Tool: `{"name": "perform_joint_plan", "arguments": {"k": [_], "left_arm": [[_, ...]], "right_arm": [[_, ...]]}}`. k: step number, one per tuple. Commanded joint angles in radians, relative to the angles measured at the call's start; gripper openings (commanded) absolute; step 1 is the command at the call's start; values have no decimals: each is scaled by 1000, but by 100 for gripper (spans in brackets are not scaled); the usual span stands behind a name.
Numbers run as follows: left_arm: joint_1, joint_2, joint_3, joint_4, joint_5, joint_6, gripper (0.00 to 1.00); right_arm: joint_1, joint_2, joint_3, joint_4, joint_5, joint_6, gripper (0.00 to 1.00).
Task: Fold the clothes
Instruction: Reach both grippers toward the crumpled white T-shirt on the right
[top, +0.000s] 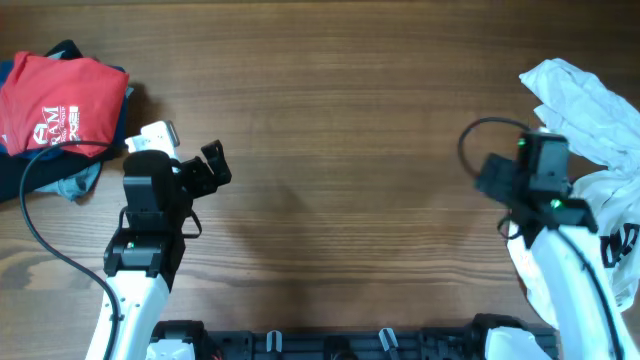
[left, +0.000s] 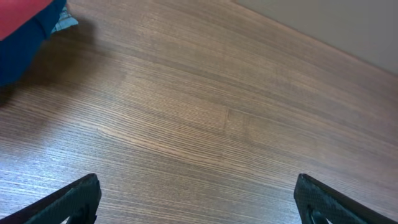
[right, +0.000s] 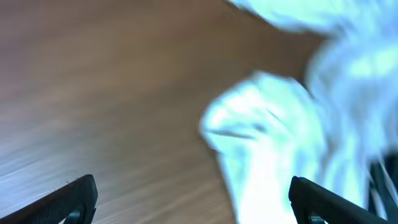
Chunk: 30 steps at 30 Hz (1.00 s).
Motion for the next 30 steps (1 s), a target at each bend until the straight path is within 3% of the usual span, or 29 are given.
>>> {"name": "perform_joint_plan", "arguments": {"k": [1, 4, 6, 7, 10, 12, 15, 19, 23, 26, 28, 29, 30], "left_arm": [[9, 2, 23, 5, -3, 16, 100], [9, 2, 23, 4, -3, 16, 100], [9, 2, 23, 4, -3, 16, 100], [9, 2, 23, 4, -2, 16, 100], [9, 2, 23, 4, -3, 16, 100], [9, 2, 23, 4, -2, 16, 100], [9, 2, 23, 4, -3, 16, 100], [9, 2, 23, 4, -3, 16, 100], [9, 2, 23, 5, -3, 16, 100], [9, 2, 23, 5, -3, 16, 100], [9, 2, 23, 5, -3, 16, 100], [9, 2, 23, 5, -3, 16, 100], [9, 2, 23, 5, -3, 16, 100]], "right_arm": [[-126, 151, 11, -2, -2, 82, 99], [-161, 306, 11, 13, 2, 99, 95], [-161, 379, 11, 21, 7, 104, 86], [-161, 429, 11, 45, 3, 105, 73], [-161, 476, 11, 85, -5, 104, 18], [-161, 476, 11, 123, -65, 82, 4], [-148, 475, 12, 210, -393, -79, 4], [9, 475, 18, 378, -738, -59, 4], [305, 476, 56, 674, -726, 77, 4], [490, 490, 112, 863, -518, 122, 4], [546, 516, 151, 908, -459, 122, 27], [552, 528, 171, 904, -460, 122, 67], [548, 535, 190, 892, -455, 122, 99]]}}
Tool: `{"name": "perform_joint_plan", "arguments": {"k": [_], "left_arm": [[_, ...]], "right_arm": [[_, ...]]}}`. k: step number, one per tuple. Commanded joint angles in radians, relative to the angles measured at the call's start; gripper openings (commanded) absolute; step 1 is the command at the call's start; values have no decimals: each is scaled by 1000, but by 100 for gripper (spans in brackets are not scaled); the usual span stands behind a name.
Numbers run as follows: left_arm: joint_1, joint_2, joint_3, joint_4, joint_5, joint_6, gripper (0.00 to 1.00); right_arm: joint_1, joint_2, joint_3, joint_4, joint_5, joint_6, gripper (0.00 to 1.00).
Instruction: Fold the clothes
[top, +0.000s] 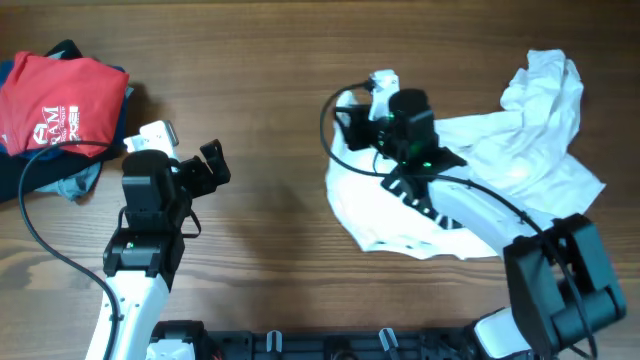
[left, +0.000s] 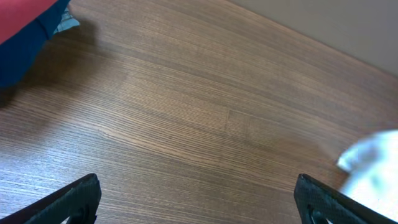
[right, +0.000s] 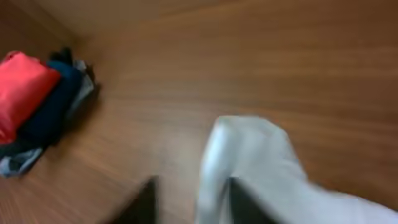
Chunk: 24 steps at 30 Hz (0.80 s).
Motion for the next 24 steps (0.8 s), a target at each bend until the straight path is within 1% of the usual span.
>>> {"name": "perform_joint_plan", "arguments": {"k": [1, 3, 4, 7, 9, 10, 12, 14, 15, 18, 19, 22, 23, 24], "left_arm": [[6, 2, 21, 4, -3, 16, 100], [6, 2, 21, 4, -3, 16, 100], [6, 2, 21, 4, -2, 16, 100], [6, 2, 21, 43, 33, 9, 100], [3, 5, 21, 111, 126, 9, 98], [-16, 16, 22, 138, 169, 9, 99], [-77, 58, 27, 142, 169, 8, 99], [-183, 156, 49, 139, 168, -4, 100], [-249, 245, 80, 139, 169, -53, 100], [-354, 487, 192, 139, 175, -164, 100], [-374, 557, 229, 140, 209, -175, 100], [-404, 747, 321, 182, 388, -176, 100], [-407, 789, 330, 218, 431, -193, 100], [-410, 833, 332, 264, 441, -239, 100]], "right_arm": [[-16, 29, 53, -18, 92, 14, 100], [-66, -8, 58, -62, 92, 24, 100], [-108, -48, 58, -123, 97, 25, 100], [-226, -165, 58, -366, 200, 25, 100], [-306, -240, 58, -533, 260, 21, 100], [-356, -285, 58, -618, 264, 21, 100], [-431, -346, 58, -697, 264, 19, 100], [-492, -388, 58, -731, 264, 3, 100], [-523, -403, 58, -750, 264, 2, 100], [-550, -406, 58, -804, 264, 5, 99], [-550, -406, 58, -818, 264, 5, 100], [-550, -406, 58, -831, 264, 3, 100], [-550, -406, 58, -831, 264, 2, 100], [-550, -406, 58, -831, 264, 2, 100]]}}
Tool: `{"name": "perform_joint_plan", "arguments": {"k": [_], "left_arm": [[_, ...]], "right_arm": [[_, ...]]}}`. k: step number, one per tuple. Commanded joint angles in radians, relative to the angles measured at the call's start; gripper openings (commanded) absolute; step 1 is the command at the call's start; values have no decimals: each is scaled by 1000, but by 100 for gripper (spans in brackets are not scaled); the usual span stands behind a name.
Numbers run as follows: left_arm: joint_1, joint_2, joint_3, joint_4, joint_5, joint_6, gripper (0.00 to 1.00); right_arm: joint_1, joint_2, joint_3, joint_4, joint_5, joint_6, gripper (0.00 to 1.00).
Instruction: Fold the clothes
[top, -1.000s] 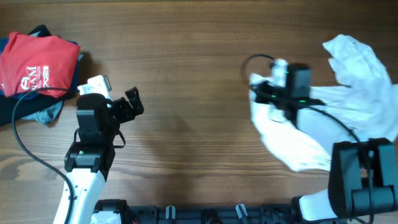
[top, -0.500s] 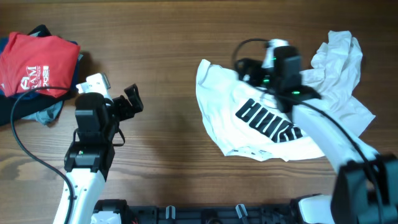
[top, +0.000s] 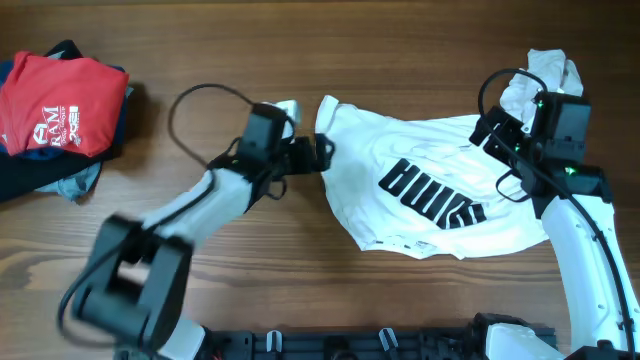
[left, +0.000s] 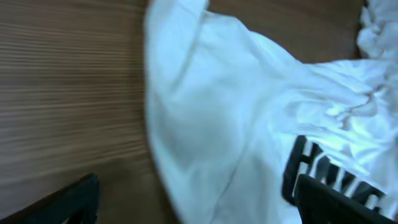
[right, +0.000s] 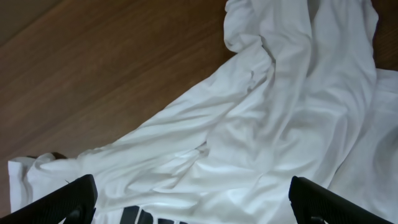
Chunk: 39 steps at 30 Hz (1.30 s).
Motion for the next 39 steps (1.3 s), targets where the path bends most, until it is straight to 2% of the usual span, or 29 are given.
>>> {"name": "perform_joint_plan", "arguments": {"k": [1, 3, 6, 9, 11, 13, 15, 21, 28, 29, 30, 31, 34, 35, 39], "left_arm": [[-17, 141, 34, 101, 145, -117, 100], [-34, 182, 34, 146, 141, -122, 100], [-92, 203, 34, 155, -5, 3, 98], [-147, 223, 34, 180, -75, 13, 83], [-160, 243, 34, 185, -127, 12, 65], [-159, 246, 34, 198, -168, 13, 41], [-146, 246, 34, 240, -182, 13, 4], [20, 199, 82, 278, -264, 13, 4], [374, 196, 462, 276, -283, 51, 4], [404, 196, 502, 269, -282, 54, 25], [428, 196, 538, 242, -272, 53, 59], [461, 196, 598, 136, -202, 54, 100], [461, 196, 622, -143, 42, 47, 100], [443, 196, 621, -280, 95, 18, 100], [317, 196, 621, -748, 98, -26, 100]], "right_arm": [[-1, -12, 5, 0, 18, -19, 100], [-1, -12, 5, 0, 18, -22, 100], [-1, -11, 5, 1, 18, -23, 100], [-1, -11, 5, 4, 18, -24, 100], [-1, -11, 5, 3, 18, -30, 100], [-1, -11, 5, 3, 18, -53, 100], [-1, -11, 5, 2, 18, -53, 99], [-1, -11, 5, -23, 18, -51, 99], [-1, -11, 5, -48, 18, -51, 99], [-1, -11, 5, -48, 18, -51, 100], [-1, -11, 5, -47, 18, -51, 100], [-1, -11, 5, -44, 18, -51, 99], [-1, -11, 5, -33, 18, -49, 99], [-1, -11, 5, -32, 18, -49, 100], [-2, -11, 5, -27, 42, -56, 100]]}}
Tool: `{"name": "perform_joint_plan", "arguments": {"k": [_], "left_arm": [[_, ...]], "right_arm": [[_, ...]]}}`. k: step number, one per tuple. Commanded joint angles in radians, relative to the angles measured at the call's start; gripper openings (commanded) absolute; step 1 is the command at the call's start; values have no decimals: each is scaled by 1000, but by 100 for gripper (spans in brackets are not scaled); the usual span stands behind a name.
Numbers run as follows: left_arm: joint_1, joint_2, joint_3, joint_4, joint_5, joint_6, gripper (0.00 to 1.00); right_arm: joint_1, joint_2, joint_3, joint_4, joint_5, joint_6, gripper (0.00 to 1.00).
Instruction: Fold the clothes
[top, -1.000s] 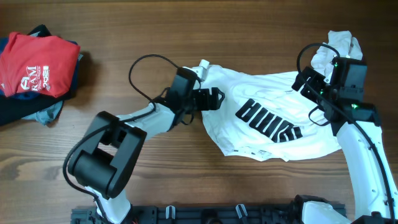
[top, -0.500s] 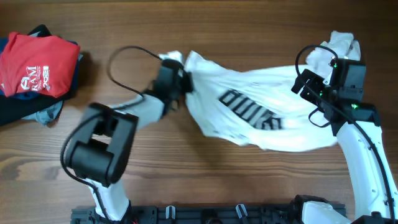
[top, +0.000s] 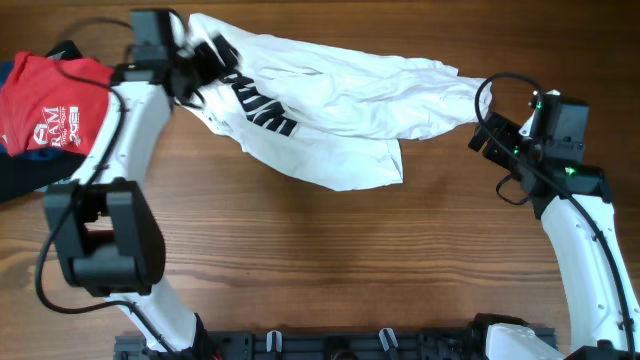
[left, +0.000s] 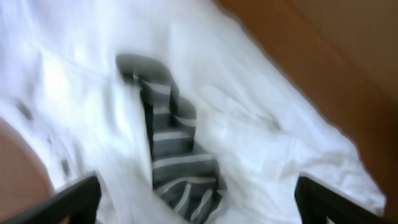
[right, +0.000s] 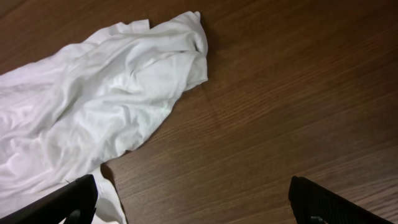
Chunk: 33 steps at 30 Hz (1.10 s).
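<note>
A white T-shirt (top: 330, 100) with black lettering (top: 262, 108) lies stretched across the back of the table, from the far left corner to the right. My left gripper (top: 197, 55) is at its left end. In the left wrist view the shirt (left: 249, 124) fills the frame, and the left gripper (left: 199, 205) stands open with cloth between its wide-set fingers. My right gripper (top: 487, 130) sits by the shirt's right end. It is open (right: 193, 205) over bare wood, with the shirt's tip (right: 93, 106) ahead on the left.
A folded red shirt (top: 50, 85) lies on darker garments at the far left edge, close beside my left arm. Bare wooden table (top: 320, 260) takes up the middle and front. The right arm's cable loops near the shirt's right end.
The shirt lay spread at centre right with its lettering up; now it is stretched along the back, shifted left. My left gripper has moved from mid-table to the back left. The right arm is unmoved.
The shirt was crumpled at the right edge under my right gripper, with the left arm idle at the front left. Then the right gripper was at mid-table with the shirt trailing. Then it was back at the right, the shirt lay spread, and the left gripper was at its left edge.
</note>
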Motion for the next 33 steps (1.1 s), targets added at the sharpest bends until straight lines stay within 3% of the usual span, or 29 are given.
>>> {"name": "perform_joint_plan", "arguments": {"k": [1, 4, 6, 9, 13, 17, 21, 23, 26, 27, 33], "left_arm": [[-127, -3, 0, -231, 81, -29, 100], [-283, -2, -4, -393, 26, -70, 100], [-344, -2, -31, -395, -27, -151, 100], [-438, -2, -157, -266, -41, -346, 92], [-483, -1, -279, -117, -90, -471, 88], [-493, -1, -340, 20, -212, -493, 84], [-495, 11, -360, 99, -269, -494, 66], [-505, 34, -360, 109, -268, -494, 62], [-521, 56, -360, 102, -265, -494, 26], [-526, 56, -360, 98, -264, -494, 4], [-454, -2, -360, -172, -293, -493, 4]], "right_arm": [[-2, -11, 5, 3, 54, -14, 100], [-2, -8, 5, 5, 72, -24, 100], [-2, 0, 5, 8, 72, -32, 100], [-2, 4, 5, 9, 72, -32, 99], [-2, 4, 5, 8, 72, -32, 100], [-2, 4, 5, 8, 72, -32, 99], [-2, 4, 5, 9, 72, -32, 99], [-2, 4, 5, 8, 72, -32, 100], [-2, 4, 5, 11, 72, -32, 99], [-2, 4, 5, 12, 72, -32, 100], [-2, 6, 5, 7, 71, -34, 100]]}}
